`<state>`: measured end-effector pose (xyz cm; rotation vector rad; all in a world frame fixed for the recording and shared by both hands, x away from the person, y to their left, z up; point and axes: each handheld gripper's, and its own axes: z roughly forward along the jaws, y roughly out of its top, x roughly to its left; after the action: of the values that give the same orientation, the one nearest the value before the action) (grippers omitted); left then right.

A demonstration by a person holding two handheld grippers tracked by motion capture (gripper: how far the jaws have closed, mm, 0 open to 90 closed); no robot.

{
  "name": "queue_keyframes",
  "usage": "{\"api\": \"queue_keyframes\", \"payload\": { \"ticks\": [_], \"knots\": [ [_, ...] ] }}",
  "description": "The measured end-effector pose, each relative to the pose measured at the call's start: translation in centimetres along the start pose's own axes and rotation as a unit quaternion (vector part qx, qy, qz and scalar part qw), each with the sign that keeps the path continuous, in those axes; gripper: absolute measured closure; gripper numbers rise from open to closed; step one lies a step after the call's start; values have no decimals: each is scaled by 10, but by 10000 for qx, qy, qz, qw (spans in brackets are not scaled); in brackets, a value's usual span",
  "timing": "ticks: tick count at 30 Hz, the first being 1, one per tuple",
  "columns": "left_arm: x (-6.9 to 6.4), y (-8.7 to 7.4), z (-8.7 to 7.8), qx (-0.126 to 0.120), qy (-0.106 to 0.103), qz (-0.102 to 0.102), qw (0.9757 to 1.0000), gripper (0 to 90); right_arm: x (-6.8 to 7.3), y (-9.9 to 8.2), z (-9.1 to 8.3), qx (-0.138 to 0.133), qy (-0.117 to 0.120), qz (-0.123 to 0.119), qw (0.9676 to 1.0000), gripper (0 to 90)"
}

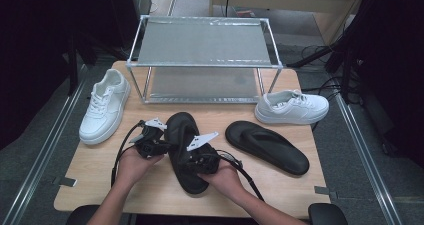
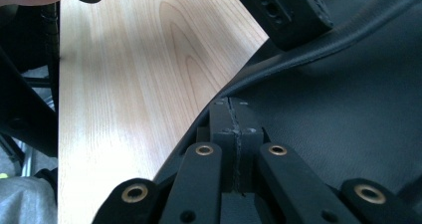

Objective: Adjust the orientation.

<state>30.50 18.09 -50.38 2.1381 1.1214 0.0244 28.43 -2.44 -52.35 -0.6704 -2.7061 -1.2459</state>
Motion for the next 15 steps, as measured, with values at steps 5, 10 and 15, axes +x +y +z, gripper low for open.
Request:
{"api": "queue_keyframes", "payload": {
  "ticks": [5,10,15],
  "knots": [
    [0,1,0,-30,31,-13,10000,887,0,2,2,-10,-5,67,10000,900],
    [2,1,0,-86,31,-78,9999,887,2,7,8,-13,-37,56,10000,900],
    [4,1,0,-59,-2,-105,9999,880,0,9,10,-12,34,68,10000,900]
  ]
}}
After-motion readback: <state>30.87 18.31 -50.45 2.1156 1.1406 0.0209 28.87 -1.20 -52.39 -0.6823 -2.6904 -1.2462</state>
